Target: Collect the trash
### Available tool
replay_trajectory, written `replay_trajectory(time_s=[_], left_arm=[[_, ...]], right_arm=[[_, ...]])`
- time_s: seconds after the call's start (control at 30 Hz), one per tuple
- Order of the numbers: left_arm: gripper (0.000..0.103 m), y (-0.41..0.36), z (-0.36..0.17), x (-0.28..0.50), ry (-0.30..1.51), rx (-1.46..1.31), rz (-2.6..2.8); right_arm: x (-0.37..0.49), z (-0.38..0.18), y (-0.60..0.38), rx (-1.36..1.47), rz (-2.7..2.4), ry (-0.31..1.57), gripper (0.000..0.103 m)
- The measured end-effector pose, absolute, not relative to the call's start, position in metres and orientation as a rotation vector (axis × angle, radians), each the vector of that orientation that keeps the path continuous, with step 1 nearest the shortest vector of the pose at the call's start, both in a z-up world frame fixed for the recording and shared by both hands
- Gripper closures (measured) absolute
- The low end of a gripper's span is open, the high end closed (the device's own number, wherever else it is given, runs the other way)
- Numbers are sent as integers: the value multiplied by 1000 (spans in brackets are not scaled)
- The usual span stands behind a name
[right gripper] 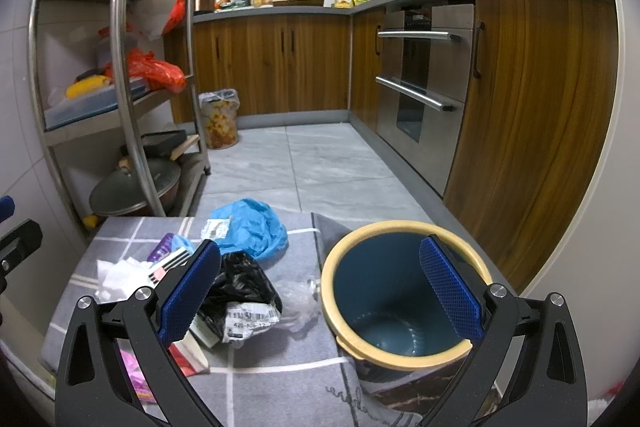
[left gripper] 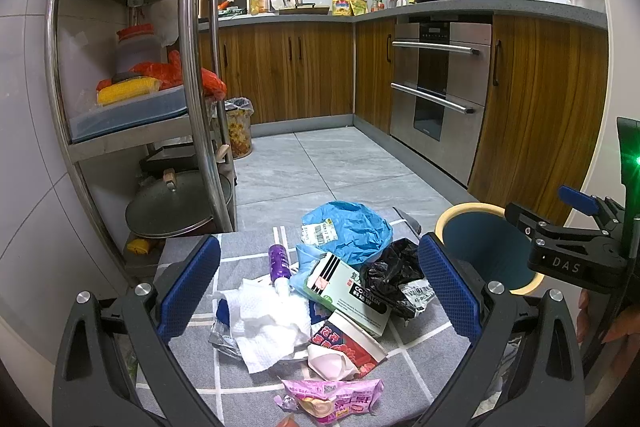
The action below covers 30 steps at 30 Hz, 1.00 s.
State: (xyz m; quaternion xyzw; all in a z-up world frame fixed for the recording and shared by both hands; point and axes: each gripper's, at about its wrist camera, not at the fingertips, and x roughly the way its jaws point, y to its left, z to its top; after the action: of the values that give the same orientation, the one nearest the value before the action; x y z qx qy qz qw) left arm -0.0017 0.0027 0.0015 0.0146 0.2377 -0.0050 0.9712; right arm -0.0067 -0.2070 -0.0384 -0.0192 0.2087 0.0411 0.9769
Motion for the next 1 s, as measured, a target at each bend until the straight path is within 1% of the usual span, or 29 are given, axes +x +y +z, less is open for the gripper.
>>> replay_trajectory(time_s=[0.27, 0.4, 0.47, 0.5, 0.63, 0.77, 0.83, 0.87, 0.9, 0.93, 1.0], left_arm=[[5, -2, -9, 6, 530, 57, -5], [5, 8, -20, 28, 629, 86, 33], [5, 18, -28, 42, 723, 90, 61], [5, 24, -33, 50, 755, 76, 74], [6, 42, -46, 70, 746, 1, 87], [6, 50, -64, 89, 814, -47, 96], [9, 49, -74, 100, 846, -57, 82], [11, 48, -78, 105, 863, -51, 72], [12, 46, -84, 109, 879, -31, 66], [13, 45, -88, 114, 884, -26, 57], [18, 43, -97, 121, 910, -18, 27]], right_arm=[[-2, -40, -209, -44, 82, 453, 4], [16, -44, -208, -25, 97, 545, 4], [26, -49, -209, -17, 107, 588, 4], [31, -51, -209, -19, 104, 604, 4], [51, -61, -204, -10, 128, 655, 5], [70, -75, -188, -15, 197, 712, 9], [80, -83, -180, -26, 232, 742, 16], [85, -87, -176, -37, 237, 761, 27], [91, -91, -173, -45, 235, 782, 34], [95, -94, -171, -42, 238, 798, 36], [105, -102, -171, -13, 251, 841, 45]])
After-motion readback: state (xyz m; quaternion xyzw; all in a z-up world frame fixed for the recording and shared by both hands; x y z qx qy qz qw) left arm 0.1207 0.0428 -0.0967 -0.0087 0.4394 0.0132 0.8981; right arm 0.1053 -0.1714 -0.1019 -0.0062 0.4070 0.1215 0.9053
